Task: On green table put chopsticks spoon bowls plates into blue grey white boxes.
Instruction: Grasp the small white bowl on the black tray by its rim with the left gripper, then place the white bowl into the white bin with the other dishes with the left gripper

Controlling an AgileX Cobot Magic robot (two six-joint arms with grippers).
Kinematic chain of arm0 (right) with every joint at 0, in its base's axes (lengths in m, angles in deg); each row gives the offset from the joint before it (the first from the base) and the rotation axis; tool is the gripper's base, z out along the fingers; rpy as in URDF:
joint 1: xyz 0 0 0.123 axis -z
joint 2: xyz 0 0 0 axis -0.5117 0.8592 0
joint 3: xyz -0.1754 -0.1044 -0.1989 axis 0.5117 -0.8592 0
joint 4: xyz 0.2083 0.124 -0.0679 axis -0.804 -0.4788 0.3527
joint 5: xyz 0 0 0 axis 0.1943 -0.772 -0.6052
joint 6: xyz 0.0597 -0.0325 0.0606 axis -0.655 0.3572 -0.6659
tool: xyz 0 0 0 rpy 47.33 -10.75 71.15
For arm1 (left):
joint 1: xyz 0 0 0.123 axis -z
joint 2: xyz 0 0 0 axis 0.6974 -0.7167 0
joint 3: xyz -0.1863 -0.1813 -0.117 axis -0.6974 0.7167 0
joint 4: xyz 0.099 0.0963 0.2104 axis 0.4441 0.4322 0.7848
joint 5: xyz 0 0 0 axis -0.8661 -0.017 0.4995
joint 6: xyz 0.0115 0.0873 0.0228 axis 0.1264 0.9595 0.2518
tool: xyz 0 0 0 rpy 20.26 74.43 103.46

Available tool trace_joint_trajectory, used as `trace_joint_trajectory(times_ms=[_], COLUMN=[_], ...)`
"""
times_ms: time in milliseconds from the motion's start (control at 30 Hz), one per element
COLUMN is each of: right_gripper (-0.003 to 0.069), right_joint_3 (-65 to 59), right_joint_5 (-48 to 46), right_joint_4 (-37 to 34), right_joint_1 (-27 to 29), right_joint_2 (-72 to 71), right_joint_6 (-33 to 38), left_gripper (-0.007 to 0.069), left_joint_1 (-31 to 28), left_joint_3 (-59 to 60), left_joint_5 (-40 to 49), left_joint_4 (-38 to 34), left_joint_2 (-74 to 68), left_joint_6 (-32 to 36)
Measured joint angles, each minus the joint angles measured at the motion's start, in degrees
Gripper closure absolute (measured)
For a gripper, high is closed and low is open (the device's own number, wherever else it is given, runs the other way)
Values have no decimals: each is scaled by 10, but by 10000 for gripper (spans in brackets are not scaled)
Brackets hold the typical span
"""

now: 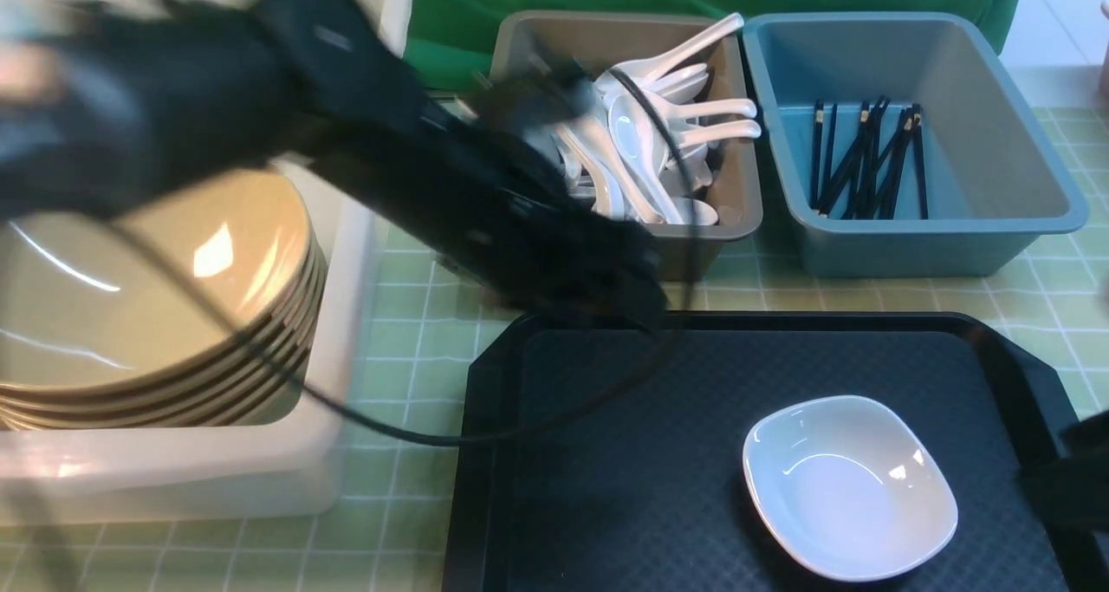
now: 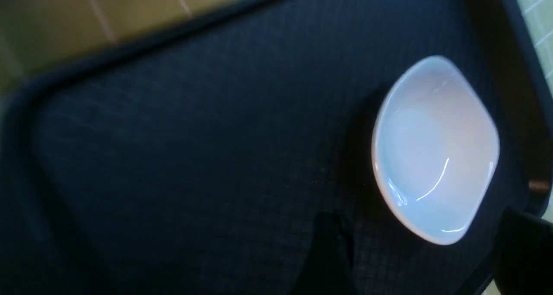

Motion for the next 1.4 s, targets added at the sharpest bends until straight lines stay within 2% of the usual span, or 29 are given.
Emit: trace_joint_trajectory(times_ms=[67,100,200,333,467,533,633,667,700,733,800,867,933,1033,1167,1233,1300,1333,1367,1400], right_gripper=[512,553,620,632,632,632,632,631,631,631,630,628,624,620,615,609,604,602,602,601], right_joint_3=[0,0,0,0,0,0,0,0,0,0,0,0,0,1,12,38,66,83,86,105], right_joint_5=[-1,-2,-3,-8,-17,-21,-24,-24,-24,-24,-22,-14,-4,-2,-2,-2,2,6,6,9], right_joint_4=[2,2,5,11,17,22,32,35,35,35,36,36,34,-9,-72,-118,-143,-159,-162,-177], right_joint_1=[0,0,0,0,0,0,0,0,0,0,0,0,0,0,0,0,0,0,0,0], right_joint_2=[-29,-37,-56,-61,-61,-61,-61,-61,-61,-61,-61,-61,-61,-61,-44,-10,23,44,47,71], right_joint_6=[-11,-13,-18,-19,-22,-23,-23,-23,-23,-23,-23,-23,-10,87,150,196,221,235,237,252], left_gripper=[181,170,132,118,134,207,377,472,487,570,609,610,610,610,610,610,610,610,610,610], left_joint_1=[23,30,62,89,91,88,83,80,79,75,66,56,42,10,-36,-90,-139,-182,-196,-238], left_joint_3=[-25,-34,-73,-117,-167,-194,-212,-216,-218,-220,-223,-223,-223,-223,-223,-225,-224,-216,-214,-199], left_joint_5=[8,11,18,31,53,74,89,94,96,101,110,117,130,158,175,192,203,204,204,205], left_joint_4=[-4,-5,-8,-10,-27,-37,-40,-41,-41,-43,-46,-45,-40,-37,-28,-3,25,56,61,92], left_joint_2=[-53,-66,-127,-196,-249,-267,-282,-284,-284,-283,-277,-264,-237,-156,-47,37,94,138,151,182], left_joint_6=[-5,-5,-6,-6,-6,0,12,14,15,17,27,30,40,60,71,67,50,35,33,20])
